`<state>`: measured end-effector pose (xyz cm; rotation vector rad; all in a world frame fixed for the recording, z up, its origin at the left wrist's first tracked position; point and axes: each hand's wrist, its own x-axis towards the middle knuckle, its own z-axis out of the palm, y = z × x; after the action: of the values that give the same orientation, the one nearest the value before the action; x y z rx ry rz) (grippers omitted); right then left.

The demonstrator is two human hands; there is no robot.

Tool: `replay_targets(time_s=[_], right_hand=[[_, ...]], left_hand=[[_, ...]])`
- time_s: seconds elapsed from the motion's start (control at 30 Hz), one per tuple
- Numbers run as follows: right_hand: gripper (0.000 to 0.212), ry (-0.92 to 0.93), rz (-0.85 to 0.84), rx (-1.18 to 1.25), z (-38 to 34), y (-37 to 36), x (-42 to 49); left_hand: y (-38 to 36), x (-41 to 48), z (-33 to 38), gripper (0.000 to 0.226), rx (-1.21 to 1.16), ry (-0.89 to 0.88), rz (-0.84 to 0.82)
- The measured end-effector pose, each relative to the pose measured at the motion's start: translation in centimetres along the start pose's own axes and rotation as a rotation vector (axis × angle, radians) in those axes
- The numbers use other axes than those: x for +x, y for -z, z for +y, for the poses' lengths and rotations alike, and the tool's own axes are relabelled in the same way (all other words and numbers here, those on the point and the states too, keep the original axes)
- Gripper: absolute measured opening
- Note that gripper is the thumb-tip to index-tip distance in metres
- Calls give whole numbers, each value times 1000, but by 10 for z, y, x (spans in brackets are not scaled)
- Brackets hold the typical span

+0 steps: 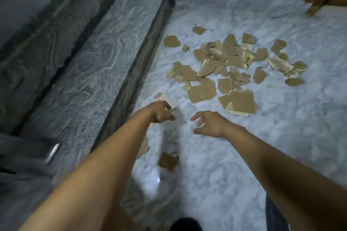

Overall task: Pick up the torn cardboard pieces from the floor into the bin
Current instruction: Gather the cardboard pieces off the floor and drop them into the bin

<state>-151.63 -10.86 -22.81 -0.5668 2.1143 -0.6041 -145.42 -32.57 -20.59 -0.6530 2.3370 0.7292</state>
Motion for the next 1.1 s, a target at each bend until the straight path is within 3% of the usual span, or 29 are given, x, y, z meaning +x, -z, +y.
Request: replay_targets(time_s=[0.2,0.37,0.43,0.53,0.63,0.7,0.83,0.9,1.03,1.1], right_hand=[[79,278,-283,-396,-17,-103,57],[82,488,-256,-696,-18,-152,76],[72,461,-233,-686,-13,-159,83],[46,355,-326,-640,-12,-164,91],[25,318,-372,-563,-21,-155,103],[28,334,-281,-520,-36,-133,121],[46,282,-54,-708,-80,-82,160],[51,196,-32,-810,-91,-70,180],[54,114,-92,-935,-88,-84,204],[54,93,-19,-916,-83,-91,203]], left_hand=[[-54,10,-112,85,31,177,28],[-100,10,-158,99,-57,235,185],[-114,12,-165,98,-41,271,231],[-120,15,-169,99,-115,294,278],[-120,12,-169,88,-151,318,282],[-120,12,-167,86,-195,348,292],[-115,14,-164,97,-248,390,256],[-115,18,-162,99,-282,419,256],[-122,26,-154,81,-271,507,355],[-123,28,-154,87,-374,557,376]])
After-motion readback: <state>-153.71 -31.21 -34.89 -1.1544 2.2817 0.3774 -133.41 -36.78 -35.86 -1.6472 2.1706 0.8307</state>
